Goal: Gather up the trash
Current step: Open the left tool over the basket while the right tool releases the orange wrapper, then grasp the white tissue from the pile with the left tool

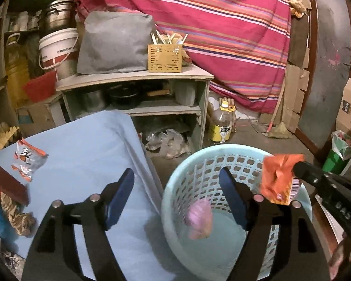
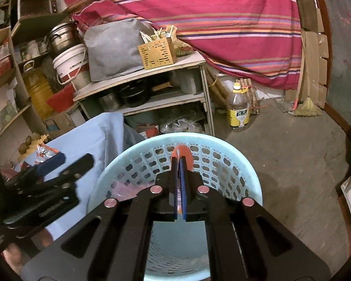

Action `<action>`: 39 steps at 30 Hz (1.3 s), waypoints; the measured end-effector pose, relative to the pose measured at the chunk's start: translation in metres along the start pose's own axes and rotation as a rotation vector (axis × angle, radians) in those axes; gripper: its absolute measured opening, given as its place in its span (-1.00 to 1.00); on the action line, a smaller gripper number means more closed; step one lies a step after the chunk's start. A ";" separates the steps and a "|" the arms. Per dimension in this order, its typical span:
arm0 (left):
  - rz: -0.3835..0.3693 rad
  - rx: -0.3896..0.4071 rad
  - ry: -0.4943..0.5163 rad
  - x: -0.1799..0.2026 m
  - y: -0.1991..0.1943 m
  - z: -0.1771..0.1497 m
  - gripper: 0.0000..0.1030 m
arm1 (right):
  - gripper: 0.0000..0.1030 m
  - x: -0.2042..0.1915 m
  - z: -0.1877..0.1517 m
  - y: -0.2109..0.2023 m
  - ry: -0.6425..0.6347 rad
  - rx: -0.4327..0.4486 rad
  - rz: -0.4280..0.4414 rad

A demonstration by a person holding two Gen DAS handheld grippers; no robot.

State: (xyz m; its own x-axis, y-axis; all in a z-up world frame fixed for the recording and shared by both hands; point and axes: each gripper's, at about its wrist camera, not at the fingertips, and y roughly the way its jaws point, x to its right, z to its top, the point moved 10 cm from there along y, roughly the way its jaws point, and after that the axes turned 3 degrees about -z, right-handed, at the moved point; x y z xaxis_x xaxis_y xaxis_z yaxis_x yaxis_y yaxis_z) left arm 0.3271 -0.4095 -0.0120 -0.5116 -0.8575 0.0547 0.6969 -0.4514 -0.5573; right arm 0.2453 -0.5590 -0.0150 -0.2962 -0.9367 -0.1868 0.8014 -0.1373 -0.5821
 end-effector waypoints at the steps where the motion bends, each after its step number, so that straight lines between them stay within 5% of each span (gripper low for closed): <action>1: 0.000 0.003 -0.005 -0.003 -0.003 0.001 0.46 | -0.79 -0.001 -0.002 0.003 0.002 -0.012 0.002; 3: 0.004 0.008 -0.011 -0.008 -0.008 0.001 0.52 | -0.16 0.000 -0.004 0.007 0.000 -0.023 -0.009; 17: 0.106 0.055 -0.036 -0.069 -0.057 -0.006 0.81 | 0.88 -0.013 -0.006 -0.003 -0.061 0.020 -0.086; 31: 0.315 0.116 -0.044 -0.180 -0.148 -0.038 0.82 | 0.92 -0.092 -0.008 -0.026 -0.068 0.080 -0.081; 39: 0.363 0.121 -0.117 -0.253 -0.201 -0.075 0.84 | 0.92 -0.159 -0.022 -0.031 -0.090 0.067 0.076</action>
State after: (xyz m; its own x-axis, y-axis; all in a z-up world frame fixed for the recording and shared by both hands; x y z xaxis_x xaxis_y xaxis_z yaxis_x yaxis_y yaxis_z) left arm 0.2782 -0.0834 0.0243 -0.1649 -0.9859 -0.0298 0.8797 -0.1334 -0.4565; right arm 0.2563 -0.3984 0.0155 -0.1879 -0.9699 -0.1548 0.8535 -0.0832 -0.5144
